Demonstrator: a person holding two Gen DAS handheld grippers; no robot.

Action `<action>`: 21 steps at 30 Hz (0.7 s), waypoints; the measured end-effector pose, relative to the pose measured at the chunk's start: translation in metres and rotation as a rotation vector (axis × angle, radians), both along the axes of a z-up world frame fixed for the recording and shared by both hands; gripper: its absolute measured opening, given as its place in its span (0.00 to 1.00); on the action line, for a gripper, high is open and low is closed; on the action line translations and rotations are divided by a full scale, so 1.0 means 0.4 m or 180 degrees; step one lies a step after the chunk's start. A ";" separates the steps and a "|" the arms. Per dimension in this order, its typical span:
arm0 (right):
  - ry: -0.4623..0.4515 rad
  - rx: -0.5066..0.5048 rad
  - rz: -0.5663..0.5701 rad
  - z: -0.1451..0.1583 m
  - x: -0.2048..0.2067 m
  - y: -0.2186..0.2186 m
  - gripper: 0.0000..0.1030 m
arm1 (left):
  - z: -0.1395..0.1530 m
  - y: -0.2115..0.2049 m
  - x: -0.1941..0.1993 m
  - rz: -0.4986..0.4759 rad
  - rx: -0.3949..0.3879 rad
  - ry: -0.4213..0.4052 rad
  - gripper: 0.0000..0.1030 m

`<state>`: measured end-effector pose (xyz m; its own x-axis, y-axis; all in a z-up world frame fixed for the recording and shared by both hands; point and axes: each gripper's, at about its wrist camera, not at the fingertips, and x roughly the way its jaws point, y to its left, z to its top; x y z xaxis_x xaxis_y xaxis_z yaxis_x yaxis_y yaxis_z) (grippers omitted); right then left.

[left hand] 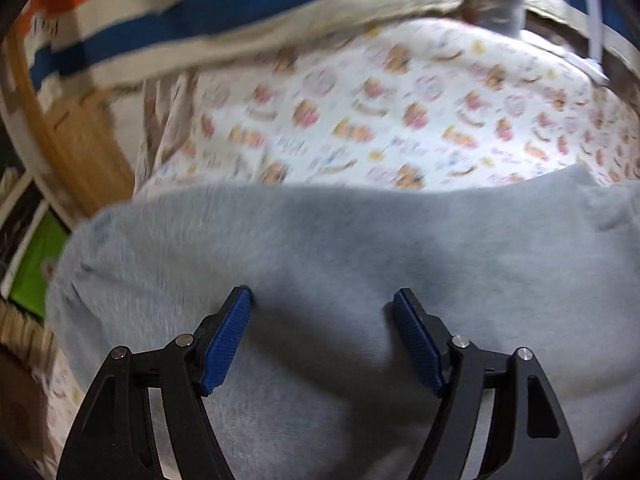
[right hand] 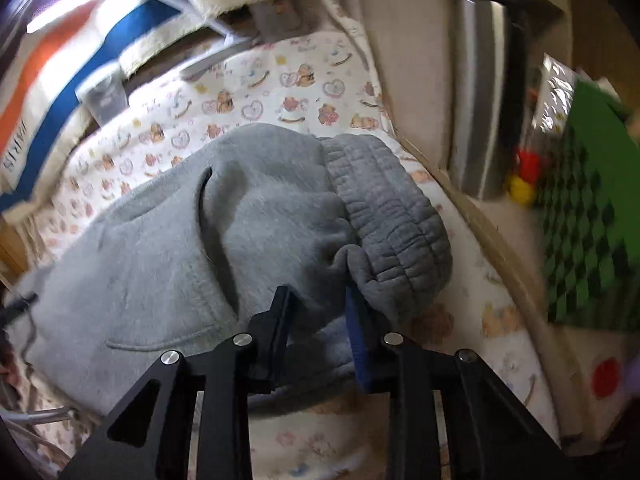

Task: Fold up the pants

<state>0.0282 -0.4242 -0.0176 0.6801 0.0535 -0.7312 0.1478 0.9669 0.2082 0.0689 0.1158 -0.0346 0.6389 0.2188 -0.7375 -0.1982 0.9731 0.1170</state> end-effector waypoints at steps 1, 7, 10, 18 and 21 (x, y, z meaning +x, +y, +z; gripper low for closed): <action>0.0024 -0.0052 0.0016 -0.004 -0.004 0.007 0.27 | -0.011 0.013 -0.001 0.0007 -0.0075 0.0019 0.78; -0.0093 -0.0299 0.0044 0.067 -0.023 0.042 0.27 | 0.011 0.021 -0.030 -0.0014 -0.0105 -0.0106 0.76; -0.0400 -0.0240 0.0097 0.145 -0.039 0.050 0.42 | 0.070 0.014 -0.073 -0.0089 0.0002 -0.0397 0.76; -0.0359 0.0043 0.0492 0.132 0.038 0.132 0.49 | 0.121 0.056 -0.070 0.0046 0.0033 -0.0449 0.79; -0.0010 -0.0174 0.0421 0.041 0.060 0.146 0.48 | 0.071 0.085 -0.061 0.0189 0.0186 -0.0169 0.79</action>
<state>0.0523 -0.3659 -0.0013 0.6721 0.1031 -0.7333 0.0177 0.9877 0.1551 0.0446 0.1497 -0.0060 0.6614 0.2989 -0.6879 -0.2626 0.9514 0.1609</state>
